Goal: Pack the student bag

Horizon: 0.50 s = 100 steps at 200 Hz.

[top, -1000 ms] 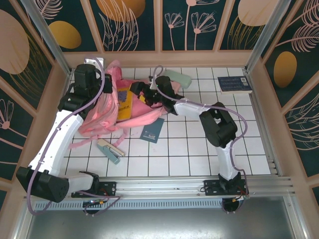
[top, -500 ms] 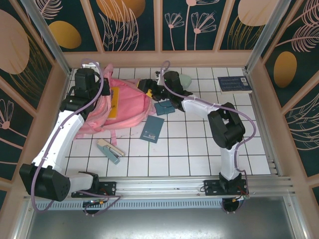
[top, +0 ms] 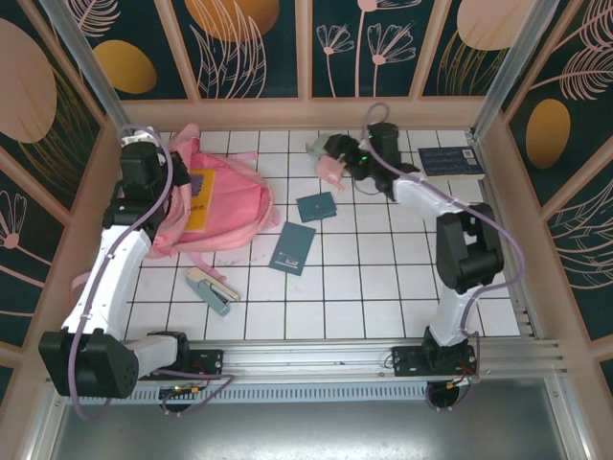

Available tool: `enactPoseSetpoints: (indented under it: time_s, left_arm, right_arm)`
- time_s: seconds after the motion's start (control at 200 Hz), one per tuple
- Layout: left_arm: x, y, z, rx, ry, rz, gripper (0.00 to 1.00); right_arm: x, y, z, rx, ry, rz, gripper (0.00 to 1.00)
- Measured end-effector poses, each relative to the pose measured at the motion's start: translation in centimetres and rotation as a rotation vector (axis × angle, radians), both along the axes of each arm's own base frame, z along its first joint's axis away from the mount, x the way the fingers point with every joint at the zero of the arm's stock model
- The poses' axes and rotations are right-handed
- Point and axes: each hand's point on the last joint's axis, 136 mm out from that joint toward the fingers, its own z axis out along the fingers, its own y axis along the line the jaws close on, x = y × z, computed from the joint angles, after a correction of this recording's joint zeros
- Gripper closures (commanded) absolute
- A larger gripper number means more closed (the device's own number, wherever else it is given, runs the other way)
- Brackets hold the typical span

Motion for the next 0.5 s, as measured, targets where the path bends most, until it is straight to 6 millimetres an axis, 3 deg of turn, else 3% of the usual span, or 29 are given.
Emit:
enactPoseSetpoints:
  time_s: [0.105,0.195,0.27,0.375,0.5]
  left_arm:
    - [0.9,-2.0,-2.8,-0.030,0.064,-0.079,0.88]
    - [1.2,-5.1,-5.6,-0.032,0.131,-0.162,0.71]
    - [0.7,-7.8,-7.8,-0.030,0.180,-0.233,0.63]
    - [-0.1,-9.0,-9.4,-0.053,0.209,-0.272,0.57]
    - [-0.1,-9.1,-9.9,-0.071,0.203,-0.269,0.57]
  right_arm:
    - [2.3,-7.6,0.0,-0.065,0.017,-0.199,0.23]
    - [4.0,-13.9,-0.9,-0.142,0.059,-0.356,0.23]
    - [6.1,-18.7,-1.6,-0.222,0.092,-0.469,0.23]
    - [10.3,-23.7,-2.1,-0.335,0.116,-0.550,0.22]
    - [15.1,-27.6,-3.0,-0.479,0.125,-0.581,0.19]
